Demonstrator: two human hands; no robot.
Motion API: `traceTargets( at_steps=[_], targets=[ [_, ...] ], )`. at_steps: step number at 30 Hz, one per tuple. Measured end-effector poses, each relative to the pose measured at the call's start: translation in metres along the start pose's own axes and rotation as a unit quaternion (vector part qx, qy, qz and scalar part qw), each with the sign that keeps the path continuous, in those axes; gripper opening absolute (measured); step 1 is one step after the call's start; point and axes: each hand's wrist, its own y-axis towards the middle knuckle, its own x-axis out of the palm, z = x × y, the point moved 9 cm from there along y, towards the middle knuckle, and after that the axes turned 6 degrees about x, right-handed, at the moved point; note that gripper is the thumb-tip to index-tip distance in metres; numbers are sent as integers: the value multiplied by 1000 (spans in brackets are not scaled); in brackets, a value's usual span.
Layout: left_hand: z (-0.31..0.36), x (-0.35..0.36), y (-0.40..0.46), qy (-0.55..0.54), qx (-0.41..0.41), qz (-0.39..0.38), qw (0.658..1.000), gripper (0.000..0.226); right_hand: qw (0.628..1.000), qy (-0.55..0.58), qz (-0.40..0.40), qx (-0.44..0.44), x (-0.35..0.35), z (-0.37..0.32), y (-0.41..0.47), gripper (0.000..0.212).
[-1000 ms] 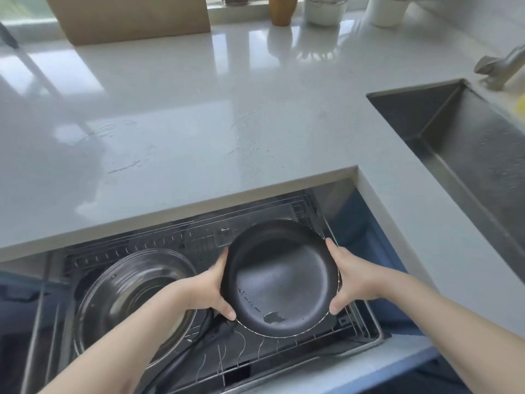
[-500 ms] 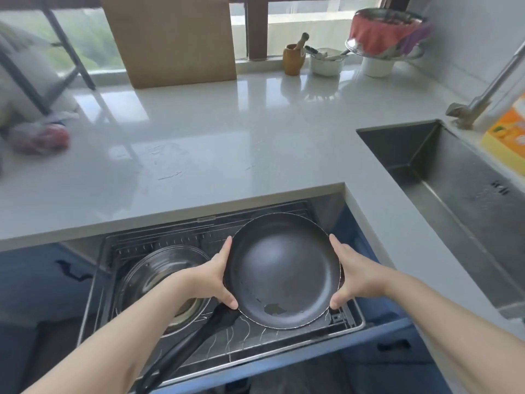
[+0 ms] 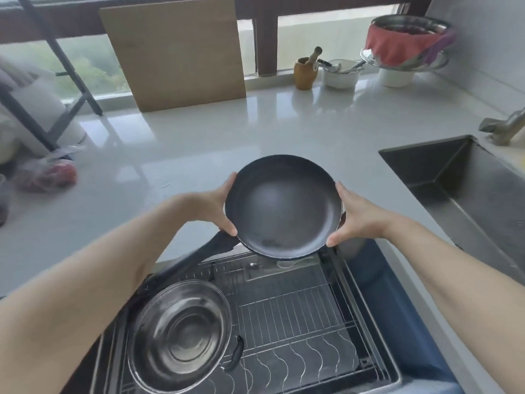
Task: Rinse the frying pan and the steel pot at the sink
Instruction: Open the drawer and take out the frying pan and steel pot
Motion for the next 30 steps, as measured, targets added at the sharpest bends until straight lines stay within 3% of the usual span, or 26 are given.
traceTargets(
  at_steps=[8, 15, 24, 30],
  targets=[
    [-27, -58, 85, 1, -31, -38, 999, 138, 999, 13, -7, 28, -15, -5, 98, 151],
    [-37, -74, 128, -17, -34, -59, 998, 134, 999, 53, 6, 1, -20, -1, 135, 111],
    [-2, -78, 169, -35, 13, -55, 998, 134, 996, 74, 38, 35, -54, 21, 134, 116],
    [11, -64, 198, -77, 21, -99, 992, 131, 993, 105, 12, 59, -66, 49, 129, 104]
  ],
)
